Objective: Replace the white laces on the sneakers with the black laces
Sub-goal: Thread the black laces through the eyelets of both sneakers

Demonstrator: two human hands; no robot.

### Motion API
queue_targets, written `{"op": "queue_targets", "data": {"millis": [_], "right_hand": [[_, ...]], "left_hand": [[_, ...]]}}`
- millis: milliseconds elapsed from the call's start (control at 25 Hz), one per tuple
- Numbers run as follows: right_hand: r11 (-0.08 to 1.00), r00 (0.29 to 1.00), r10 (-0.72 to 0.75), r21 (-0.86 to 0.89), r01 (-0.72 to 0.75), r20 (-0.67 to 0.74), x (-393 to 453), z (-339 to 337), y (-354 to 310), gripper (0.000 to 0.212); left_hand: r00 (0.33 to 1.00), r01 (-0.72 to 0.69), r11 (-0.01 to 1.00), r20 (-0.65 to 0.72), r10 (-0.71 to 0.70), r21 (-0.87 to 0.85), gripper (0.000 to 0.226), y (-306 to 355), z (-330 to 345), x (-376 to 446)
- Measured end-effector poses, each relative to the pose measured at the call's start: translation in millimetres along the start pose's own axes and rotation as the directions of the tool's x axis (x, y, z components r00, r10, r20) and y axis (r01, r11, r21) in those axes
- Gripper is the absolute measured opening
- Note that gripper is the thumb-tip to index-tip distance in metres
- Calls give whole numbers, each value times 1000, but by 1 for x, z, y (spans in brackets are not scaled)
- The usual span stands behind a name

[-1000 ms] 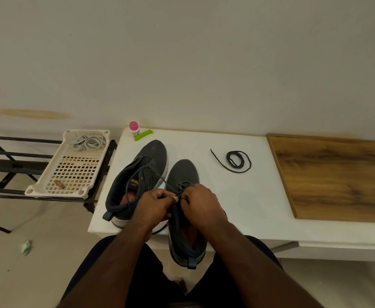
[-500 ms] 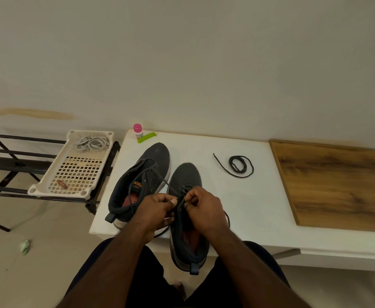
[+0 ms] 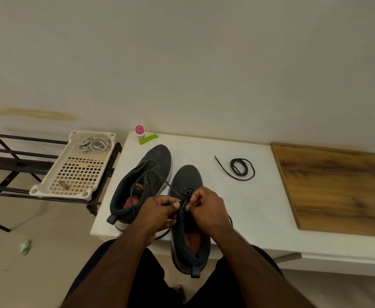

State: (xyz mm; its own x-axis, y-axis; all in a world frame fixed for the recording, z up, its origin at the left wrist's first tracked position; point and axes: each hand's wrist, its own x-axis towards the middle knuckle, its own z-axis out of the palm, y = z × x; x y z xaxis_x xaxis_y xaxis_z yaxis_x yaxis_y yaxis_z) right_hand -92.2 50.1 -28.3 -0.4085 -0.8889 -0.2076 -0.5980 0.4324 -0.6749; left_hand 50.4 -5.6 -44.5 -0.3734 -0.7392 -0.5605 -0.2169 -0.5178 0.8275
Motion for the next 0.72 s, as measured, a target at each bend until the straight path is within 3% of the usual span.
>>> {"op": "queue_targets", "data": {"millis": [240,520,720], "right_hand": [[991,997,-81,-108,79,-8,-5,0,-6,17],[938,982,-181,-293,186,47,-8,-1,-7,7],[957,982,-187,-228,181,-7,-11,-4,-4,8]], "left_hand": [[995,-100,979,-6,103,180,20,1,-2,1],[980,-170,934,-45,194,313,5,0,1,6],[957,-236,883,-59,283,405,11,-1,1,8]]}}
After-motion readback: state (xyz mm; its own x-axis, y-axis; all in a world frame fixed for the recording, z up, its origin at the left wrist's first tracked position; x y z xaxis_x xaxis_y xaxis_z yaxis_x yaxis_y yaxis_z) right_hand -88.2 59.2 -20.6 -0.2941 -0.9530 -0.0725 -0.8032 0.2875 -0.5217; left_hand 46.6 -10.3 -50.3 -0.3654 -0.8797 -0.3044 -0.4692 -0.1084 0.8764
